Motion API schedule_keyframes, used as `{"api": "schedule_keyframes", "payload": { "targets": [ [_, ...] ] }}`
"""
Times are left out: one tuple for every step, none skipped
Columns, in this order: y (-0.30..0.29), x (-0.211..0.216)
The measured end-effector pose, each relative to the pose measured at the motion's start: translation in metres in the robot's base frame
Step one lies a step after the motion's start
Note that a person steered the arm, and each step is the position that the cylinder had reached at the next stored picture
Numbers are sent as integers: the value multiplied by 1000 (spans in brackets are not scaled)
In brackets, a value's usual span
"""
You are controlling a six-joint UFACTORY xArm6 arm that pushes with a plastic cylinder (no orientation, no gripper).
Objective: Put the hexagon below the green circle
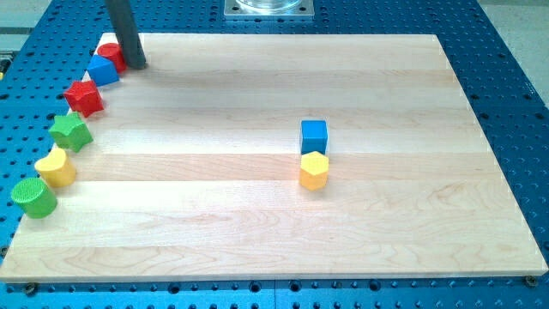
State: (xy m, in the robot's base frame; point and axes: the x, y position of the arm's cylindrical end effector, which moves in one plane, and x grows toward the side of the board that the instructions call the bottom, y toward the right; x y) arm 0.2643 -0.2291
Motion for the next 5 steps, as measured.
{"api": "schedule_keyframes", "payload": {
  "targets": [
    [-6,-4],
    [51,-6],
    [196,49],
    [331,81],
    [425,116]
  ]
}}
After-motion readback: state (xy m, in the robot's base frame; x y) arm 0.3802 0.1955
